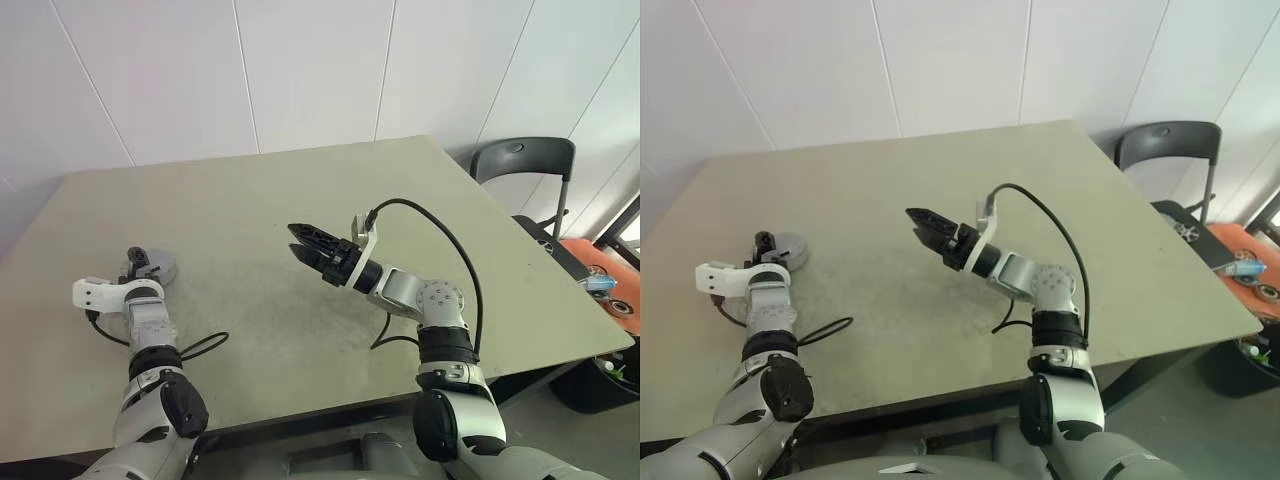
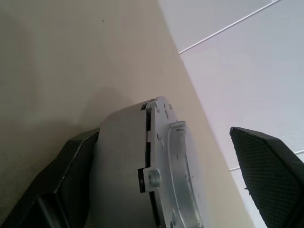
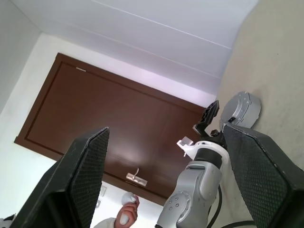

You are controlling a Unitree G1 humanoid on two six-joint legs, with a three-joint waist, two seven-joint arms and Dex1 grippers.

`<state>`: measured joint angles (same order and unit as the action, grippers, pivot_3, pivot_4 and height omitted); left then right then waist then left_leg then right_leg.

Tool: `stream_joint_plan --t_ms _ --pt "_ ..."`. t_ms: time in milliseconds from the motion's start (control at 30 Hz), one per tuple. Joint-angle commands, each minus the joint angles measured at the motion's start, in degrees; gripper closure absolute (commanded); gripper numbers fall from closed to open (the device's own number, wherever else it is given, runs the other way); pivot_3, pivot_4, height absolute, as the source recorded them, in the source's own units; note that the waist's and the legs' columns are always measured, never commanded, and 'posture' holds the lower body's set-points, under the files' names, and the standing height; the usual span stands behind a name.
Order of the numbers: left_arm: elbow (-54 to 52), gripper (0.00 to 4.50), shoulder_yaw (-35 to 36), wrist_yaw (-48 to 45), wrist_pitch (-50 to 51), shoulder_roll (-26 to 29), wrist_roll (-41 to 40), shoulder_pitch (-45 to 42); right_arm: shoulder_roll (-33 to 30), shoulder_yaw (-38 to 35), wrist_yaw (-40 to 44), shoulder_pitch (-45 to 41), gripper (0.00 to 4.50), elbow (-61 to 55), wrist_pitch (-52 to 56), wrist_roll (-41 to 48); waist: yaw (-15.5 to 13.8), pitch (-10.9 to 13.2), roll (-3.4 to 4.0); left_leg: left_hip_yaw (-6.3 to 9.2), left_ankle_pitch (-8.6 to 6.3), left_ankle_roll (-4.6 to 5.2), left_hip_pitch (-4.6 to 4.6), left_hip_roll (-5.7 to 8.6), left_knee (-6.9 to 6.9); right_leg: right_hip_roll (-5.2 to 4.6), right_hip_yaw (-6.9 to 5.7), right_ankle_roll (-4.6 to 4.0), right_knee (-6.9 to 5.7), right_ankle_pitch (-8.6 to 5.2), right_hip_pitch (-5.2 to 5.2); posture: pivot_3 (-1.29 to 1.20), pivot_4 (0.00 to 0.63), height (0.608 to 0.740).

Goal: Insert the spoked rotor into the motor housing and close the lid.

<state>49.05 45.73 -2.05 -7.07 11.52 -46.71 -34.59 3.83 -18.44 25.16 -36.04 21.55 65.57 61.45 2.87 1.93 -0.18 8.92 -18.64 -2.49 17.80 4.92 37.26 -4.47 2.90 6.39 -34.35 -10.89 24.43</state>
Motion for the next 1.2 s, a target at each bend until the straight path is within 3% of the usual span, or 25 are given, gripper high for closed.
stream_joint_plan --t_ms 33,367,567,800,1033,1133,1200 --pt "1.6 0.02 0.9 5.1 -4.0 2.0 2.6 1.0 0.0 0.4 1.0 -0.5 0.51 -1.8 -0.6 0.2 0.4 0.0 0.02 -0.03 0.00 0.00 -0.05 -0.02 -0.03 0.00 0.01 0.00 0.00 0.00 -0.02 0.00 0.000 0.740" --pt "1.8 0.02 -0.5 14.6 -10.0 3.3 8.5 1.9 -0.3 0.9 1.7 -0.4 0.51 -1.6 -0.7 -0.6 2.1 0.0 0.04 -0.90 -0.10 0.13 -0.46 -0.57 -0.12 0.05 0.02 0.10 0.07 0.16 -0.09 0.00 0.000 0.740" --pt "-1.7 0.02 -3.0 13.8 -11.8 3.1 11.5 2.2 -0.1 1.0 1.7 -0.3 0.51 -2.1 -0.6 -0.4 1.7 0.0 0.03 -0.90 -0.10 0.13 -0.40 -0.57 -0.10 0.04 0.02 0.11 0.14 0.22 -0.07 0.00 0.000 0.740" --pt "-17.2 0.02 -10.6 -8.6 -7.0 2.5 8.8 5.0 -2.0 3.2 2.1 -2.4 0.51 -3.8 -5.8 -5.2 -0.6 0.0 -0.05 -0.94 -0.09 0.12 -0.17 -0.51 -0.03 0.02 -0.12 0.03 0.21 0.27 0.01 0.00 0.000 0.740" --pt "-31.5 0.02 -19.0 -25.2 3.8 6.6 7.9 12.0 -6.8 10.3 3.3 -5.6 0.51 -6.7 -16.8 -17.3 -0.2 0.0 -0.03 -1.00 -0.11 0.14 -0.21 -0.51 -0.07 0.03 -0.09 0.04 0.25 0.26 0.00 0.00 0.000 0.740" --pt "-37.2 0.00 -23.8 -33.2 7.4 9.2 8.6 16.2 -9.1 15.0 6.1 -4.9 0.03 -8.9 -23.7 -23.9 -0.2 0.0 0.01 -1.02 -0.11 0.15 -0.22 -0.54 -0.12 0.08 -0.09 0.04 0.25 0.26 0.01 0.00 0.000 0.740" --pt "-40.5 0.00 -25.4 -36.9 8.9 10.3 7.9 18.7 -10.3 17.6 7.8 -4.2 0.03 -10.0 -27.3 -27.3 -0.2 0.0 0.01 -1.05 -0.11 0.15 -0.22 -0.54 -0.11 0.08 -0.09 0.04 0.25 0.25 0.02 0.00 0.000 0.740"
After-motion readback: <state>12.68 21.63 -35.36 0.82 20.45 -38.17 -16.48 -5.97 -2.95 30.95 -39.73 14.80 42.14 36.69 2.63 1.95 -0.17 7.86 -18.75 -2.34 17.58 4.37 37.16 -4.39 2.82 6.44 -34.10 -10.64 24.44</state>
